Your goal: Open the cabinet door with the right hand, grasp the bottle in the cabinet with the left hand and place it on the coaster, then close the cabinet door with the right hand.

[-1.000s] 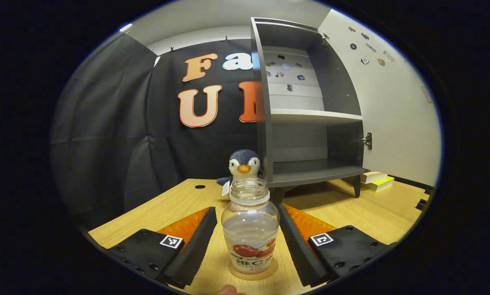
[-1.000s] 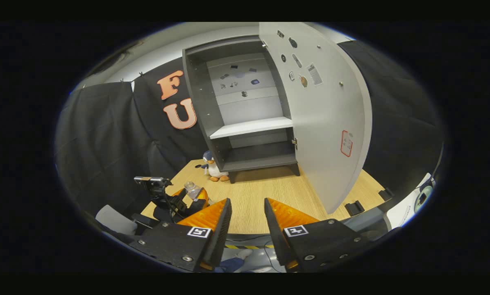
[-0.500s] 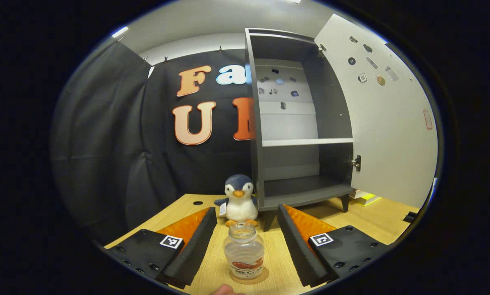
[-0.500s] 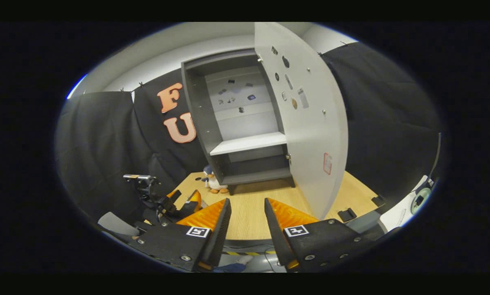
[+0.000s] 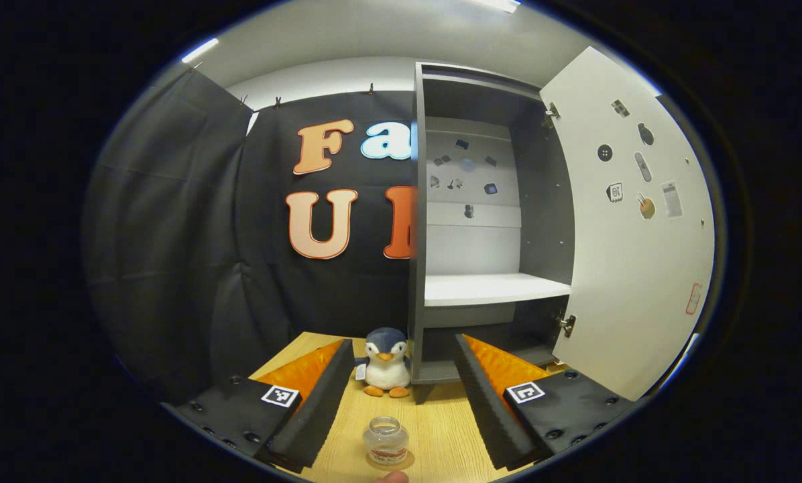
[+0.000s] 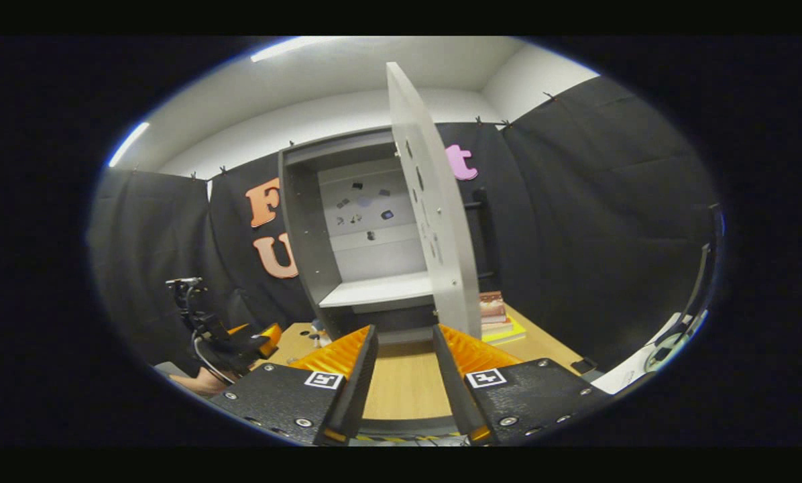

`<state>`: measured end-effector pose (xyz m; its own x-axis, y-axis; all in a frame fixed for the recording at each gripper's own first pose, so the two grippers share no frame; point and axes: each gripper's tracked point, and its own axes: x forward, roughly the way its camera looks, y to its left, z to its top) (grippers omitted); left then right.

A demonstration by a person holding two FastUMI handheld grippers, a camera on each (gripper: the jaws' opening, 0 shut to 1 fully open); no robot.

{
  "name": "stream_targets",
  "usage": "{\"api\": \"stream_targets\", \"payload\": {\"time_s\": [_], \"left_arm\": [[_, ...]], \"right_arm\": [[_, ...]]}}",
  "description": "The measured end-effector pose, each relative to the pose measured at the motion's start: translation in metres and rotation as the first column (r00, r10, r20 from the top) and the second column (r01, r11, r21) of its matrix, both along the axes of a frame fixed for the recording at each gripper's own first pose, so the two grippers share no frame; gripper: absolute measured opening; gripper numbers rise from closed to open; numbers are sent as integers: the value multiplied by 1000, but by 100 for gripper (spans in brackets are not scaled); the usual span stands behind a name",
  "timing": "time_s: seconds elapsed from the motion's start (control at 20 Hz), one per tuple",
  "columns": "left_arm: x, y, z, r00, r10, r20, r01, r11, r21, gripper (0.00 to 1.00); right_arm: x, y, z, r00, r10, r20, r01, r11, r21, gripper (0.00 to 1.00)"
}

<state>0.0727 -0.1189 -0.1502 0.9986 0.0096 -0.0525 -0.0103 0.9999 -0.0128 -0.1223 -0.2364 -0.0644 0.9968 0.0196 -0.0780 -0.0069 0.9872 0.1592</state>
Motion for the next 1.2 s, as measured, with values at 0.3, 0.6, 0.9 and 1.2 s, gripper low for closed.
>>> {"api": "stream_targets", "payload": {"time_s": [0.3,0.6,0.9,1.2], "left_arm": [[-7,-21,29,999,-43,-11,43,999,-5,96],[-5,-44,31,997,-75,-26,75,997,14,96],[0,-34,27,997,-55,-47,56,998,26,96],[4,-27,33,998,-45,-45,46,999,20,96]], "right_arm": [[33,-87,29,994,-77,83,79,997,-21,54],[82,-102,10,998,-8,56,8,1000,0,61],[93,-90,-1,999,26,36,-26,1000,-13,63],[97,-37,-3,991,126,45,-126,992,1,63]]}}
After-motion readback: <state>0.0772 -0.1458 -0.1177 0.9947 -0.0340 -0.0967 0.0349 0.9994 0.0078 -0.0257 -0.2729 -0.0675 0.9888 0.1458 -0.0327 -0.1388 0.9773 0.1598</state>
